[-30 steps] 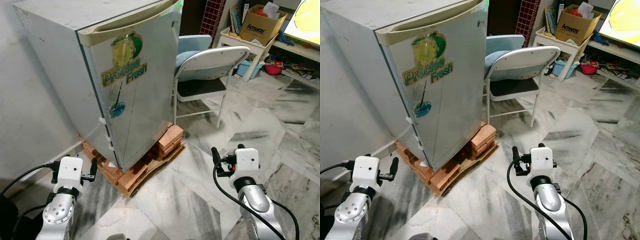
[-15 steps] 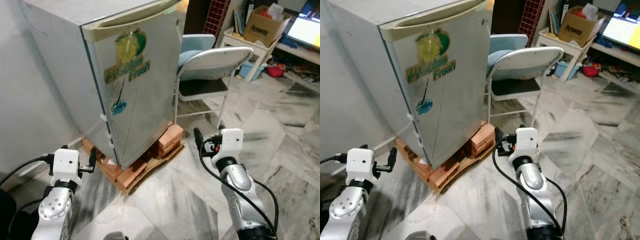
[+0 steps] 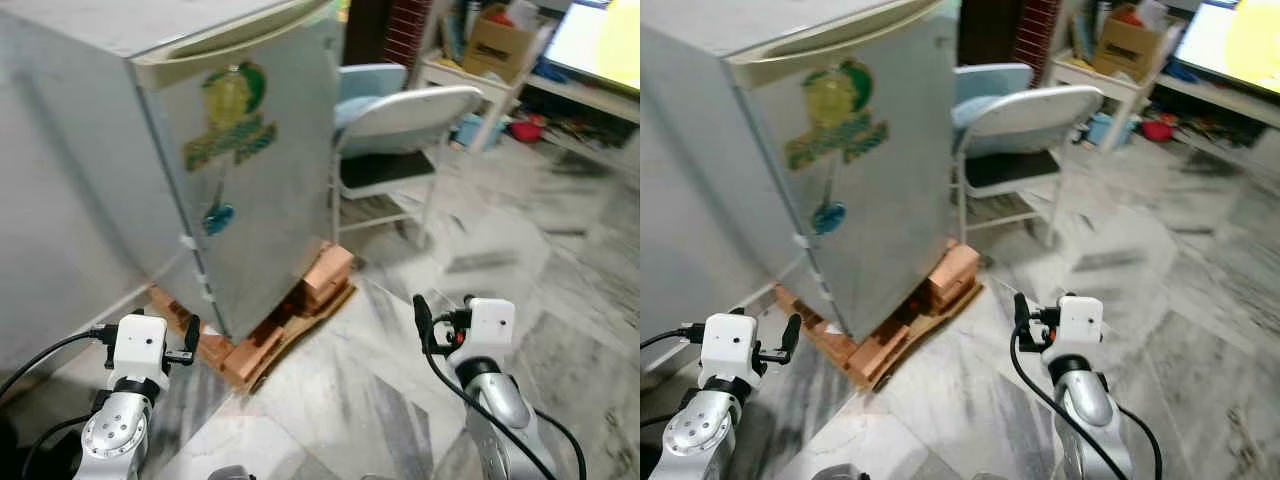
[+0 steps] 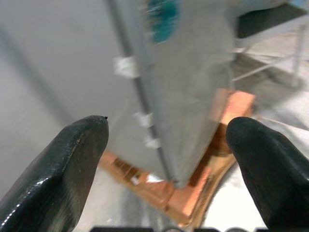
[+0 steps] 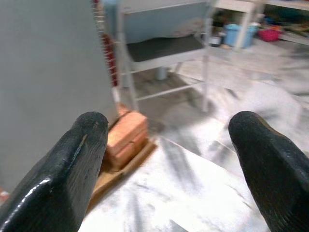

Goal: Restocking fridge

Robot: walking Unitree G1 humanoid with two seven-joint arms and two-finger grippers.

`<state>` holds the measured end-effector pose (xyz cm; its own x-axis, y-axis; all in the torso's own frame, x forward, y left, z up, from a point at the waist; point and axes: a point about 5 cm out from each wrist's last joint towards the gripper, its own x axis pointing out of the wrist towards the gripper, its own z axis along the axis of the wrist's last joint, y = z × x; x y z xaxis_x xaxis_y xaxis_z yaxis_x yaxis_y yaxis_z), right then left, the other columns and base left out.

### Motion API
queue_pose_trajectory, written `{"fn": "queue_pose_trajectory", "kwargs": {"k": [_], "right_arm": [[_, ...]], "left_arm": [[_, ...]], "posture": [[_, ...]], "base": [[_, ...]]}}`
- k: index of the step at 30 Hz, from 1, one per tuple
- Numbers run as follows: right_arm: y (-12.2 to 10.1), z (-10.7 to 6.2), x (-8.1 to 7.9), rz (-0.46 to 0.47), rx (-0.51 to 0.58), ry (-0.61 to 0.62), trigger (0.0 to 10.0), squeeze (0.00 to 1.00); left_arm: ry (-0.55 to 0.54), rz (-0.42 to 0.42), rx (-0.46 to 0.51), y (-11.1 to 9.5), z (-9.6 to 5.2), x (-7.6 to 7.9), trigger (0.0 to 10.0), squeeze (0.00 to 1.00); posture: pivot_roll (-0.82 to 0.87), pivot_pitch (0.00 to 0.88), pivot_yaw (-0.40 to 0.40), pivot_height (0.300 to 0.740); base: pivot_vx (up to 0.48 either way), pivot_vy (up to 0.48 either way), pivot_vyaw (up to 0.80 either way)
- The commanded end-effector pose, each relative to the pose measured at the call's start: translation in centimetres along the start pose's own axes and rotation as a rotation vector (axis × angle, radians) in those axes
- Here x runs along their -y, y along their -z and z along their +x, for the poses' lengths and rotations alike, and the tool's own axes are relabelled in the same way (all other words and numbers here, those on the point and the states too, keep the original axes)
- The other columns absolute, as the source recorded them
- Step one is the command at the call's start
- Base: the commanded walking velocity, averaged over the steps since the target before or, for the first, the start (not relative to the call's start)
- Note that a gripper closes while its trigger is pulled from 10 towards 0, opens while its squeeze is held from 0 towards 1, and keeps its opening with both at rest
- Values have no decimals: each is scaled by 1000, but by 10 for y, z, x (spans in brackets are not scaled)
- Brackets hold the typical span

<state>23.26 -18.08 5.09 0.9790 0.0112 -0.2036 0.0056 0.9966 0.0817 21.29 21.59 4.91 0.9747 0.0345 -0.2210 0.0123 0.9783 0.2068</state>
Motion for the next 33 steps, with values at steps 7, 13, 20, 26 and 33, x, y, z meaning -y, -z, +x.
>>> {"fn": "queue_pose_trajectory", "kwargs": {"k": [7, 13, 20, 26, 33], "right_arm": [[-20, 11, 0, -10, 60, -24, 10000, 0], [-22, 15, 4, -42, 65, -3, 10000, 0], [-22, 16, 2, -55, 64, 1, 10000, 0], [-22, 16, 3, -65, 61, -1, 10000, 0], [-23, 17, 3, -62, 65, -5, 10000, 0]], "left_arm": [[8, 2, 8, -5, 4, -1, 10000, 0], [27, 12, 11, -3, 1, 3, 10000, 0], [61, 7, 24, -7, 3, 10, 10000, 0], [71, 2, 30, -7, 4, 12, 10000, 0], [118, -17, 34, -6, 0, 19, 10000, 0]], "posture": [[71, 30, -51, 740], [72, 33, -55, 740], [68, 33, -52, 740], [68, 33, -55, 740], [67, 33, -60, 740]], "base": [[0, 480, 0], [0, 480, 0], [0, 476, -655], [0, 307, -800], [0, 0, -651]]}}
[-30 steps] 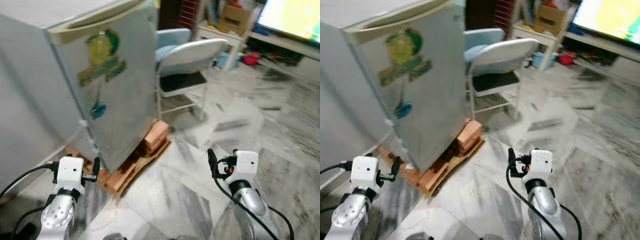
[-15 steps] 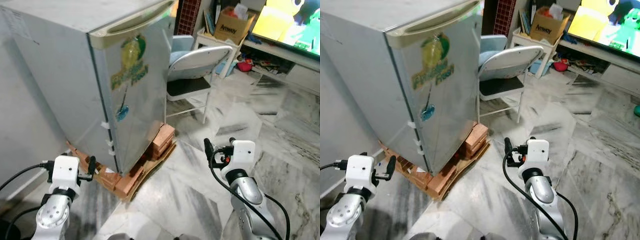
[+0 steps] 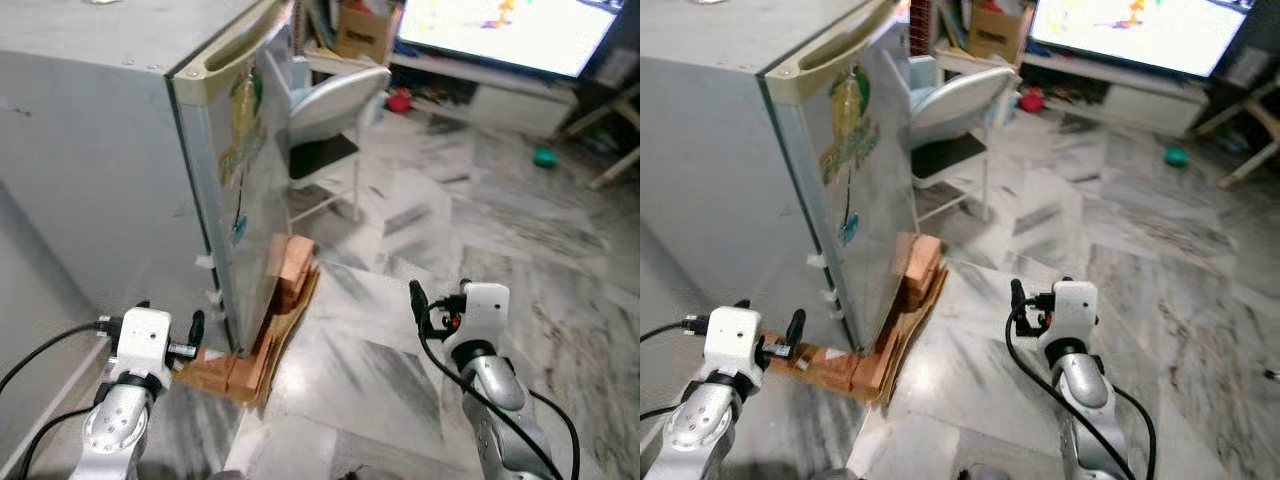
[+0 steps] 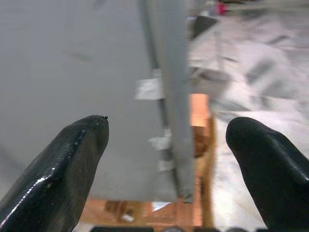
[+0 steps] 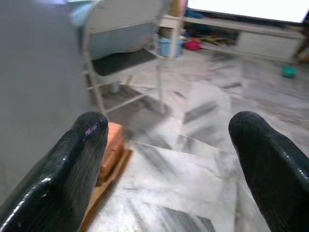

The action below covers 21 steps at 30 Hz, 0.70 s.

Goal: Restocking fridge

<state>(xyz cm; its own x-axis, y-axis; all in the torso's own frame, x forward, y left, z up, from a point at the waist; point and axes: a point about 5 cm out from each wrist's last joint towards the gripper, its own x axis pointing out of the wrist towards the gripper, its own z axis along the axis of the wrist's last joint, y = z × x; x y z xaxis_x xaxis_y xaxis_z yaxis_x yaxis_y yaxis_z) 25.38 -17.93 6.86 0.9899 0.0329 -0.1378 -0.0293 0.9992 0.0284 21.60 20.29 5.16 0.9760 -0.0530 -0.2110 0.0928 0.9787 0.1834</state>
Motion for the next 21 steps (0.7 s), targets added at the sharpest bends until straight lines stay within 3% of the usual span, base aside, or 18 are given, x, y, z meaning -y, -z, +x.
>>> {"fn": "queue_pose_trajectory", "kwargs": {"k": [1, 6, 13, 21], "right_arm": [[-1, -1, 6, -3, -1, 19, 10000, 0], [-1, -1, 6, -4, -1, 15, 10000, 0], [-1, 0, 5, -2, -2, 9, 10000, 0], [1, -5, 5, 0, -9, 13, 10000, 0]], "left_arm": [[39, -12, 9, -1, -1, 8, 10000, 0], [53, -19, 23, -2, -2, 8, 10000, 0], [68, -36, 35, -5, -1, 10, 10000, 0], [68, -47, 31, -3, 0, 13, 10000, 0]], "posture": [[67, 33, -60, 740], [68, 34, -62, 740], [65, 39, -61, 740], [61, 41, -62, 740]], "base": [[0, 0, 0], [0, 0, 0], [379, 0, 0], [372, 207, 0]]}}
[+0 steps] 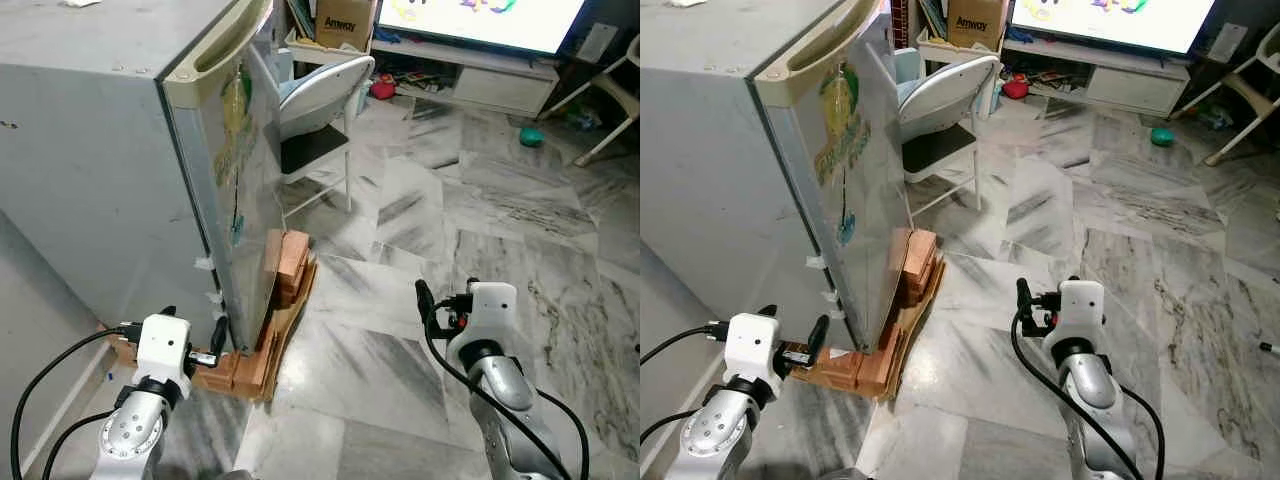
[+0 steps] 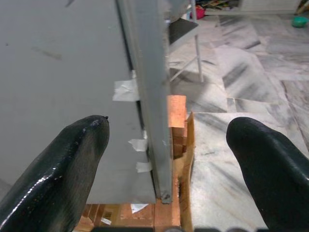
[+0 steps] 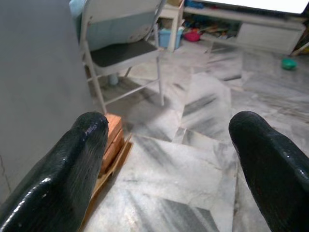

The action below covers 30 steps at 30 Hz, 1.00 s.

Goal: Restocking fridge

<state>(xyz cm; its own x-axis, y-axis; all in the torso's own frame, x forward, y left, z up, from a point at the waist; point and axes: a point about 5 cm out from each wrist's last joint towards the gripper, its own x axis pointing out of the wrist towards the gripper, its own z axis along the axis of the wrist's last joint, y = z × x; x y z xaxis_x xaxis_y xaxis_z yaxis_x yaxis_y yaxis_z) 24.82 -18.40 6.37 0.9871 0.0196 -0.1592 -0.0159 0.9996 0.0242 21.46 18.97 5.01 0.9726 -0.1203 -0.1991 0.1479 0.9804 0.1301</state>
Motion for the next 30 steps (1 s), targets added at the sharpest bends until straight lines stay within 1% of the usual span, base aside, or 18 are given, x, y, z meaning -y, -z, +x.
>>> {"fn": "queue_pose_trajectory", "kwargs": {"k": [1, 7, 9, 10, 11, 12, 15, 16, 23, 25, 27, 28, 30], "right_arm": [[-4, 0, 0, 1, 10, -3, 10000, 0], [-4, 0, 0, -3, 10, -8, 10000, 0], [-4, 0, 0, -5, 9, -10, 10000, 0], [-4, 0, 0, -5, 9, -10, 10000, 0], [-4, 0, 0, -5, 9, -10, 10000, 0], [-5, 0, 0, -6, 8, -10, 10000, 0], [-4, 0, 0, -8, 6, -10, 10000, 0], [-4, 0, -1, -9, 5, -10, 10000, 0], [-3, -2, -1, -10, -2, -6, 10000, 0], [-2, -3, -1, -12, -7, -5, 10000, 0], [-2, -3, -1, -11, -8, -5, 10000, 0], [-2, -3, -1, -13, -11, -5, 10000, 0], [-2, -2, -1, -13, -13, -5, 10000, 0]], "left_arm": [[2, -4, 8, -2, 1, -1, 10000, 0], [-7, 14, 9, -2, 2, -2, 10000, 0], [-16, 15, 17, -3, 3, -4, 10000, 0], [-9, 48, 31, -5, 3, -5, 10000, 0], [-9, 48, 31, -5, 3, -5, 10000, 0], [-8, 79, 19, -3, 4, -8, 10000, 0], [3, 67, -10, -1, 6, -12, 10000, 0], [23, 57, -26, 0, 8, -14, 10000, 0], [51, 32, -48, 0, 9, -18, 10000, 0], [68, 52, -58, 0, 7, -25, 10000, 0], [73, 55, -57, 0, 7, -26, 10000, 0], [86, -39, -48, -5, 7, -30, 10000, 0], [67, -55, -24, -11, 7, -32, 10000, 0]], "posture": [[60, 41, -63, 740], [60, 43, -66, 740], [59, 46, -68, 740], [59, 46, -68, 740], [59, 46, -68, 740], [59, 49, -70, 740], [56, 52, -71, 740], [54, 55, -70, 740], [53, 60, -75, 740], [54, 61, -76, 740], [54, 61, -76, 740], [57, 63, -78, 740], [59, 64, -79, 740]], "base": [[311, 364, 0], [286, 352, 0], [0, 0, 0], [0, 0, 0], [0, 0, 0], [0, 0, 0], [0, 0, 0], [0, 0, 0], [0, 0, 0], [0, 0, 0], [0, 0, 0], [0, 0, 0], [0, 0, 0]]}}
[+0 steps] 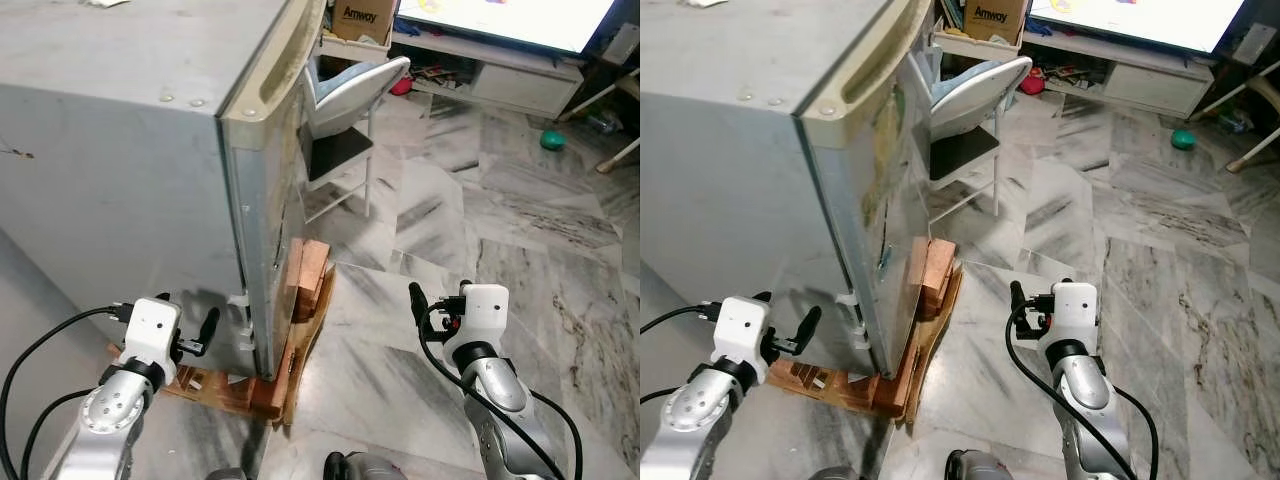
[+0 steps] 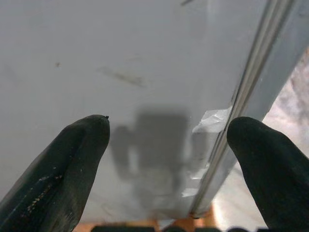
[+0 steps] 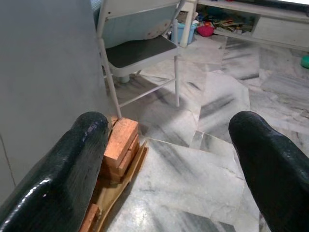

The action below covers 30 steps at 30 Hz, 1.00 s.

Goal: Restocking fridge

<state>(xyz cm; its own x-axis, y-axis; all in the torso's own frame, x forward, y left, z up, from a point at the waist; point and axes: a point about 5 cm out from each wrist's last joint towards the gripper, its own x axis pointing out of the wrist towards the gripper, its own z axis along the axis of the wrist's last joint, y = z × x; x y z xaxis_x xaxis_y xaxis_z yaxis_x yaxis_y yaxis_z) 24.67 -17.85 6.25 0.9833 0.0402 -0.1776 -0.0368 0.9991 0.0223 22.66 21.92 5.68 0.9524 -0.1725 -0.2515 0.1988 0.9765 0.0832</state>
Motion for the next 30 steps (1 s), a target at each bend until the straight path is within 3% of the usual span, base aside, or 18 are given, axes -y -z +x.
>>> {"fn": "queue_pose_trajectory", "kwargs": {"k": [1, 6, 14, 21, 30], "right_arm": [[-3, -1, 5, -8, 6, 15, 10000, 0], [-3, 0, 4, -11, 4, 8, 10000, 0], [0, 1, 2, -14, -12, -4, 10000, 0], [-1, 2, 1, -12, -15, -7, 10000, 0], [0, 2, 1, -15, -19, -9, 10000, 0]], "left_arm": [[-2, -24, 43, -11, -1, 1, 10000, 0], [34, -34, 78, -16, -3, 17, 10000, 0], [60, -46, 57, -12, -6, 28, 10000, 0], [43, -45, 57, -13, -6, 26, 10000, 0], [-83, -20, 54, -14, -2, 5, 10000, 0]], "posture": [[59, 64, -79, 740], [61, 64, -81, 740], [61, 62, -83, 740], [63, 61, -83, 740], [62, 57, -82, 740]], "base": [[0, 0, 0], [0, -170, 0], [0, -322, 0], [0, -228, 0], [0, 0, 0]]}}
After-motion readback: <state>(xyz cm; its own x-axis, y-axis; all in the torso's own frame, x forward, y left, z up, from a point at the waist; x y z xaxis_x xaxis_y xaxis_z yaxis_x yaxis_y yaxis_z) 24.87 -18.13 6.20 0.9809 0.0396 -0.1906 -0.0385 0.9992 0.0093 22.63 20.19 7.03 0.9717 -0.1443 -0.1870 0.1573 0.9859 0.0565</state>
